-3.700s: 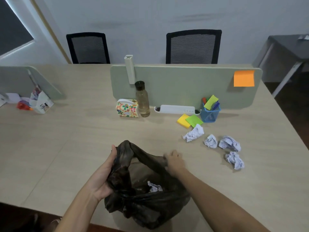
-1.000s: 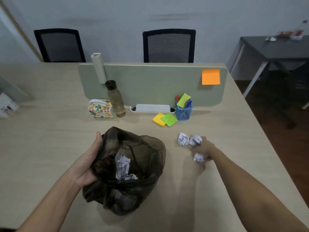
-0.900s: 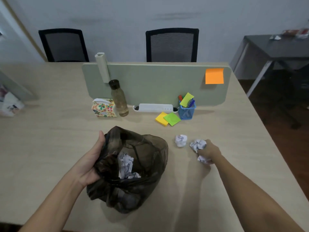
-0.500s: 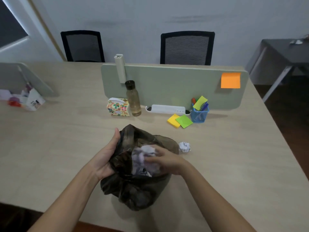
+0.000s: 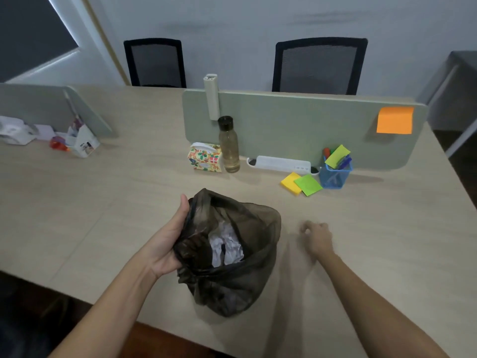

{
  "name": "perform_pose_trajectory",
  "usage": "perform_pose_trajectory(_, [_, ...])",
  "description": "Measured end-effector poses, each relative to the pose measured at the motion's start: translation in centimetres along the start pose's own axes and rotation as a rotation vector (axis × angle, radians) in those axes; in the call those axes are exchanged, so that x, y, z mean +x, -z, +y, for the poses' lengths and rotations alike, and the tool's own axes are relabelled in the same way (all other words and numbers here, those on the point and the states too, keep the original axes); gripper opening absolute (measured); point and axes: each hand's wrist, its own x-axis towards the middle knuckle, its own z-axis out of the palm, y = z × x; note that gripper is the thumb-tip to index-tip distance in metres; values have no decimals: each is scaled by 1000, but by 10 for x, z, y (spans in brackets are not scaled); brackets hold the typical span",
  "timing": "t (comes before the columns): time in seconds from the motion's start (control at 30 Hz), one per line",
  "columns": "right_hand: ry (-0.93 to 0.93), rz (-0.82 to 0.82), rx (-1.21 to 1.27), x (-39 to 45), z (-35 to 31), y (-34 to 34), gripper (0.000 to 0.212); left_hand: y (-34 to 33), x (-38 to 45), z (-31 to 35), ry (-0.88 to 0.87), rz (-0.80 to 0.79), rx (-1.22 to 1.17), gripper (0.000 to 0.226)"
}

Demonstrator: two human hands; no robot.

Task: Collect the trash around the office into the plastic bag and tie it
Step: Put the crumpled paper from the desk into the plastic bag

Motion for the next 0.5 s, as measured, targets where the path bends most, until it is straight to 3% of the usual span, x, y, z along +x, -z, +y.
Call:
perform_pose_trajectory(0.07, [46, 208, 282, -17, -20, 14, 23, 0, -2, 2, -4, -3, -3, 85])
perform_pose_trajectory(0.1, [113, 233, 392, -30, -37, 22, 24, -2, -3, 3, -7, 0, -3, 85])
perform_pose_trajectory(0.13, [209, 166, 506, -45, -58, 29, 27, -3, -4, 4, -9, 3, -5, 84])
perform_pose_trajectory(0.17, [313, -1, 601, -60, -78, 32, 33, -4, -4, 4, -8, 10, -6, 82])
perform_pose_trajectory(0.23, [458, -229, 541, -82, -103, 22, 53, -8, -5, 3, -5, 76, 13, 70])
perform_pose_trajectory(0.27, [448, -217, 451, -87, -111, 17, 59, -9, -7, 3, -7, 117, 29, 67])
perform_pose_trajectory(0.33, [261, -167, 350, -93, -120, 6, 56, -10, -9, 5, 5, 166, 46, 69])
perform_pose_trajectory(0.43, [67, -297, 159, -108, -120, -9, 49, -13, -17, 11, 16, 165, 77, 74])
perform_pose_trajectory(0.5, [-4, -213, 82, -120, -112, -16, 38, -10, -22, 20, 16, 157, 96, 73])
